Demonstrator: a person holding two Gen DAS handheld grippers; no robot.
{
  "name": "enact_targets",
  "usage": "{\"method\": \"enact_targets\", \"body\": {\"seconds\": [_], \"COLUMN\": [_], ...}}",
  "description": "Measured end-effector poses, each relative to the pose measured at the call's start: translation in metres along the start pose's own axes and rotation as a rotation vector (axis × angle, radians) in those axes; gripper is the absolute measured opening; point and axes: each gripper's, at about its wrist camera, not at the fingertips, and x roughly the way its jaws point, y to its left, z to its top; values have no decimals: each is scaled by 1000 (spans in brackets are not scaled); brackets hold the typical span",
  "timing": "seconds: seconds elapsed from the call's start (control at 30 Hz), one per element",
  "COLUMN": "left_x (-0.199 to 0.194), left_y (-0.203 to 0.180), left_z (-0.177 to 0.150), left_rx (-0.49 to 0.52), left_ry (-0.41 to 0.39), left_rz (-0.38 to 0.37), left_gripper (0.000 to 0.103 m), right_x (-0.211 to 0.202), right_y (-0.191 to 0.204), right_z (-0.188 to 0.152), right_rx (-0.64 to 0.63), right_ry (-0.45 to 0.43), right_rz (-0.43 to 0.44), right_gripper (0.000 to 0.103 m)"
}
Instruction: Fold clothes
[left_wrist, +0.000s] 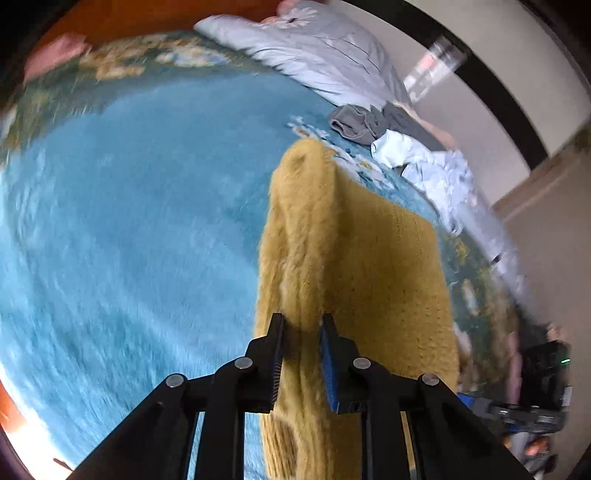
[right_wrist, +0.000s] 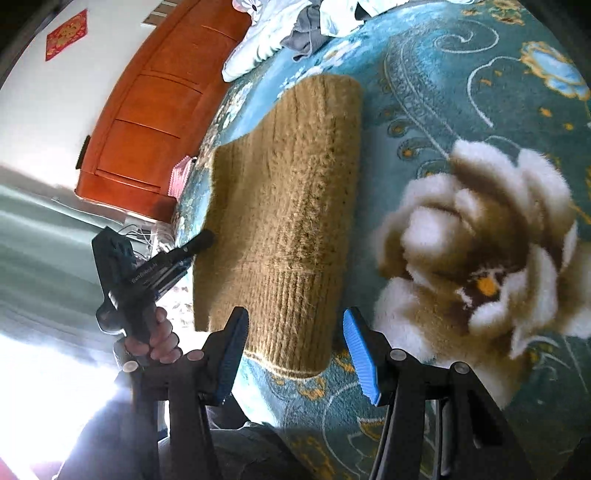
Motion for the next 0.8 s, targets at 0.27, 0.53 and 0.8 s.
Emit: {"method": "enact_targets", "body": {"seconds": [0.27,0.53,0.8], "left_x": [7,16,18], "left_y": [39,38,38], "left_z": [-17,-24,-29], "left_rx": [-190,-217,-301], "left_ry": [54,95,95], "left_rz": [-109,-238,-216], "left_gripper": [66,68,42], "right_x": [26,34,36], "right_y": [-20,-18,-8], "right_z": [5,2,0], "right_rx": [104,101,88], "right_ry": [18,32,21], "right_rz": [60,111,108], "right_gripper": [55,55,50]}}
